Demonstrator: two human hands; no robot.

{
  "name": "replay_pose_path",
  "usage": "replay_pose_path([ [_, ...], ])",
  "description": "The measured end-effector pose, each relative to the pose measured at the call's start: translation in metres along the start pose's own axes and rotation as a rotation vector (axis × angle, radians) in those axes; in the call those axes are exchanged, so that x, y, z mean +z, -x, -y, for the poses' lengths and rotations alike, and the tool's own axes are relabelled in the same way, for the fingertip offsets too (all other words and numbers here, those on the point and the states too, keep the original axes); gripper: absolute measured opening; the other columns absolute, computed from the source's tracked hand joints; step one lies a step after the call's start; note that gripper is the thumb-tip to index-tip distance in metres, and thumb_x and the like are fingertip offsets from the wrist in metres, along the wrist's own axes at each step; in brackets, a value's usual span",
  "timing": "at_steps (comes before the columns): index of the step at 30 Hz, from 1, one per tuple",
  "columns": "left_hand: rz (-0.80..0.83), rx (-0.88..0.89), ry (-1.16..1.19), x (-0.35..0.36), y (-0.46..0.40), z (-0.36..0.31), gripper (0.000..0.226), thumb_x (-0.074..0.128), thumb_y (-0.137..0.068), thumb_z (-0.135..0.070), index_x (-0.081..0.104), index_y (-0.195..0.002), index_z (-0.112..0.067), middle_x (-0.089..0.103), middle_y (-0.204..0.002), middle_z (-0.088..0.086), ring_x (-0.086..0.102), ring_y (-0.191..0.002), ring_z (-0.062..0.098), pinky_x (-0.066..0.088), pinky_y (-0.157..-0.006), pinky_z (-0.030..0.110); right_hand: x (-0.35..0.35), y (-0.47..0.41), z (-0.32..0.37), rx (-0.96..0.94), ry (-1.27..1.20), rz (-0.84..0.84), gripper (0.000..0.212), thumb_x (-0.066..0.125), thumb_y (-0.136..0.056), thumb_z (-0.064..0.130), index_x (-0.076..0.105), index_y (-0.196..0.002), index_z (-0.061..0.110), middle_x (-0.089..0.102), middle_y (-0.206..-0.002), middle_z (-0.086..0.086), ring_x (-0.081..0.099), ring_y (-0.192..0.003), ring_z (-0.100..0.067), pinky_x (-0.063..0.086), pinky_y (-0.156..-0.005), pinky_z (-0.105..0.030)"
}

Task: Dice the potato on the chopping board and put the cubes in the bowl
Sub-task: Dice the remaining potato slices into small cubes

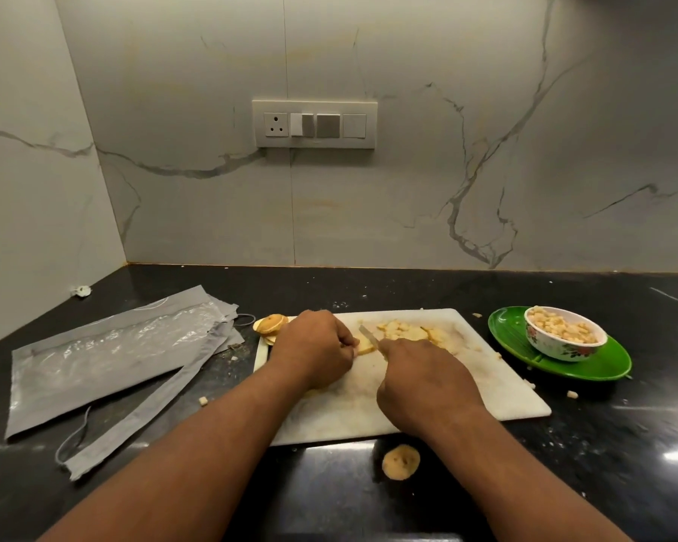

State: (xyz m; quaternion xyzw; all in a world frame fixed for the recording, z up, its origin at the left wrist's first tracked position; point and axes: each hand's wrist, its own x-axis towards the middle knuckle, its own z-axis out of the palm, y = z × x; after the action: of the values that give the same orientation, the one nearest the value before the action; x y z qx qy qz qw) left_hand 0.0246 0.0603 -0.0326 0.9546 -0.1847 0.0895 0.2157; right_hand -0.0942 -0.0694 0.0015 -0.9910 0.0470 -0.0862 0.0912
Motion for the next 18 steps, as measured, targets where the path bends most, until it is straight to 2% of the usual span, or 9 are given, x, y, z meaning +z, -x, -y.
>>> replay_pose_path([
  [5, 0.007, -0.012, -0.028, 0.004, -0.005, -0.002, 0.023, 0.068, -0.095, -0.042, 0.081, -0.111, -0.032, 0.077, -0.106, -0.017, 0.062, -0.091, 0.008, 0.049, -0.071, 0.024, -0.001, 0.025, -0.009, -0.030, 0.059, 0.059, 0.053, 0.050, -0.091, 0.028, 0.041, -0.144, 0.032, 0.055, -0.135, 0.003, 0.054, -0.116, -0.019, 0.046, -0.092, -0.033],
  [11, -0.013, -0.046, 0.054, 0.005, -0.006, 0.004, 0.017, 0.075, -0.091, -0.040, 0.083, -0.102, -0.030, 0.077, -0.097, -0.016, 0.063, -0.089, 0.007, 0.049, -0.073, 0.023, -0.004, 0.011, 0.002, -0.019, 0.039, -0.052, 0.052, 0.048, -0.092, 0.025, 0.045, -0.143, 0.032, 0.058, -0.132, 0.003, 0.056, -0.112, -0.019, 0.048, -0.088, -0.033],
  [18, 0.007, -0.062, 0.035, 0.005, -0.008, 0.004, 0.015, 0.075, -0.091, -0.042, 0.083, -0.099, -0.032, 0.076, -0.093, -0.018, 0.063, -0.086, 0.006, 0.057, -0.076, 0.028, 0.001, 0.031, -0.001, -0.056, 0.054, 0.046, 0.060, 0.049, -0.090, 0.028, 0.036, -0.148, 0.033, 0.052, -0.138, 0.003, 0.052, -0.119, -0.020, 0.043, -0.094, -0.034],
])
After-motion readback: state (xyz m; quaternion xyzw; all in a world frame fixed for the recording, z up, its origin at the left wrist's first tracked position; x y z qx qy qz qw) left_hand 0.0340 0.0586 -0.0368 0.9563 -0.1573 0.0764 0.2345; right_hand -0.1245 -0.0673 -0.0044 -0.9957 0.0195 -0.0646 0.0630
